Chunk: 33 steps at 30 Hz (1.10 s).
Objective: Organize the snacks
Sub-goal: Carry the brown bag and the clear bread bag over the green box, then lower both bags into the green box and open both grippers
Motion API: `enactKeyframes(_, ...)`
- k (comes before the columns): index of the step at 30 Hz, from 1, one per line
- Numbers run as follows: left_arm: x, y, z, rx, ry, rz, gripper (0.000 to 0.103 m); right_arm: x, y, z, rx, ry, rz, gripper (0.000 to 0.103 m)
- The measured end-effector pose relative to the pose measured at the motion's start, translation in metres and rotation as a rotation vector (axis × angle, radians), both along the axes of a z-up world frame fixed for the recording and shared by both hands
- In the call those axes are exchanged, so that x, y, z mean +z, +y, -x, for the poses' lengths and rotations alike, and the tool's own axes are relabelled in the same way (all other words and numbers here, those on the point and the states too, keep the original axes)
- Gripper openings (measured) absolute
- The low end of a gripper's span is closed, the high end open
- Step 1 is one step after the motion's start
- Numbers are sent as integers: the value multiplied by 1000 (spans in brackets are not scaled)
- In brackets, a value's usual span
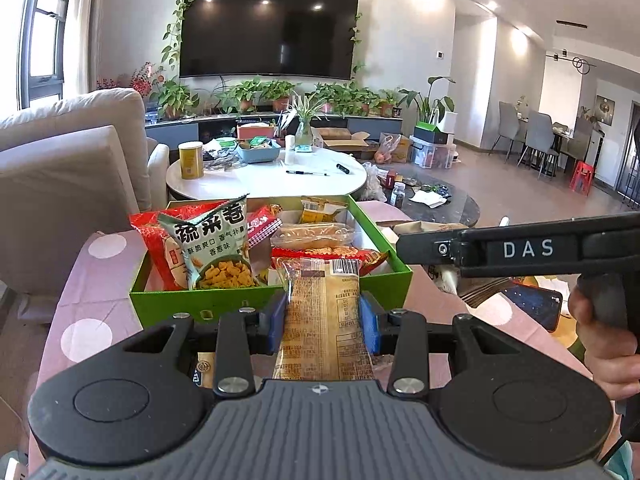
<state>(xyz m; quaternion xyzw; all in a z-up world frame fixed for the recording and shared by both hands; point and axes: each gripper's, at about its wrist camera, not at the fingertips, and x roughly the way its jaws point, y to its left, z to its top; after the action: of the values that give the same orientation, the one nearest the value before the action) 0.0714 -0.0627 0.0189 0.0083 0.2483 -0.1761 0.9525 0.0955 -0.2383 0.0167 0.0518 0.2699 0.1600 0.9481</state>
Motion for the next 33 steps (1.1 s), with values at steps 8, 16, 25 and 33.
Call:
enactKeyframes(8,5,-4,-12,4,-10,-9,35,-1,-2,-13,-9,14,-19,66)
enactKeyframes(16,10,-14,-35,-5,-24,-26,36,4,-8,-31,-15,17,-57,66)
enactKeyframes(25,21,-13,-85,43,-27,22,36,20,-27,-75,-76,22,-191,66)
enactKeyframes(33,7,-22,-120,39,8,10,36,4,-24,-114,-96,75,-206,66)
